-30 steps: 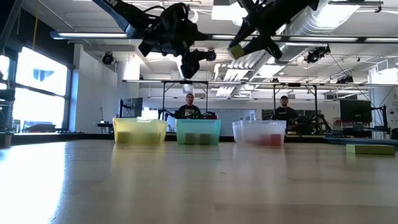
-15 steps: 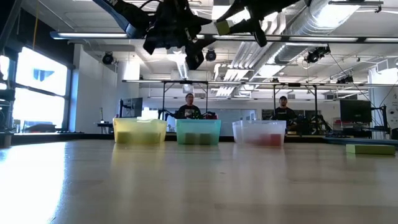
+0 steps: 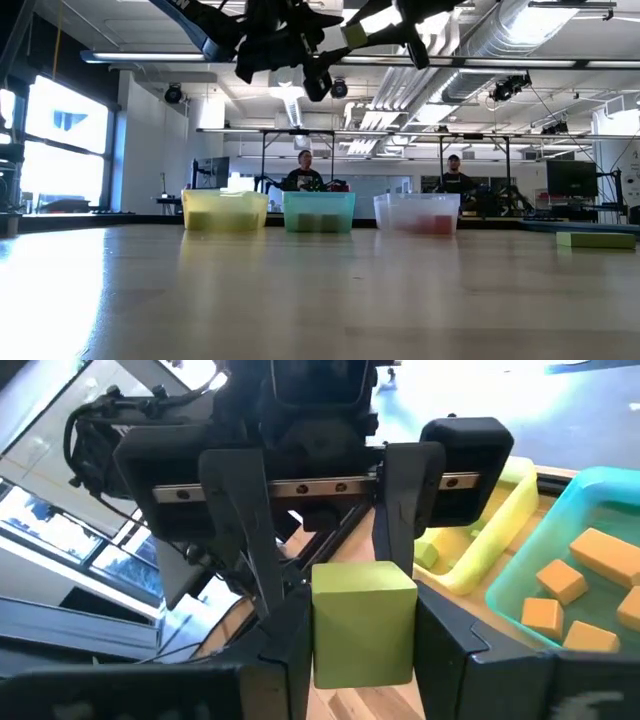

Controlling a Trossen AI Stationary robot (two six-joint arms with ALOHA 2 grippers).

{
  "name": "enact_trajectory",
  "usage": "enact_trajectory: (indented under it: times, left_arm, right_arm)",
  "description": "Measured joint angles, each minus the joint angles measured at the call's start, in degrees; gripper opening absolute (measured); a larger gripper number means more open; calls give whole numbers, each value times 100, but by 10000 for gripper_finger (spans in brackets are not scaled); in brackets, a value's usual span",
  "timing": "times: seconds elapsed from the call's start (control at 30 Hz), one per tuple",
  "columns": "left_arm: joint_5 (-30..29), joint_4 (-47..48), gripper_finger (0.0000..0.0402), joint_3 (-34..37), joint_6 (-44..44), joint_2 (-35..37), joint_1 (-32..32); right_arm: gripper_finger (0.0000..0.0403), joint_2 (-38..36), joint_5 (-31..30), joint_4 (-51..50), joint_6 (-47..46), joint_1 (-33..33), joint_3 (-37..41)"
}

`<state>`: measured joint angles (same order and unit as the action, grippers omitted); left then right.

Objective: Sort & place blocks by color
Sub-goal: Put the green block into the yellow bin

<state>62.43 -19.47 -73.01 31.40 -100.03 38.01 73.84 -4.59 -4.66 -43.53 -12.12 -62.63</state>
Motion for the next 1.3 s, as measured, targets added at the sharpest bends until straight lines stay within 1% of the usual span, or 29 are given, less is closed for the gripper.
enact_trajectory:
  times: [0.2,0.47,0.57,0.77,0.87,0.97,1.1,1.17,1.3]
  left_arm:
    - [-44,-53,197,0,-2,0,-82]
    - [-241,-170,195,0,2,-4,-126]
    - [-267,-136,180,2,11,-7,-121]
    - [-246,-139,130,2,-1,-9,-115]
    - [-220,-139,111,6,-55,-9,-113]
    - [-179,-139,106,7,-70,-9,-113]
    - [-115,-144,111,7,-51,-13,-113]
    - [-81,-150,111,7,-106,-13,-113]
    - [-90,-157,106,7,-205,-13,-115]
  right_arm:
    - [104,-2,-102,64,-290,33,0]
    - [104,138,-191,332,-390,62,0]
    - [104,181,-197,334,-400,57,-9]
    - [104,173,-97,330,-361,62,-11]
    - [104,170,-33,315,-303,64,-11]
    - [104,175,9,312,-275,64,-11]
    - [106,177,17,311,-309,66,-11]
    - [129,181,37,312,-288,66,-11]
    - [202,186,-70,301,-332,66,-9]
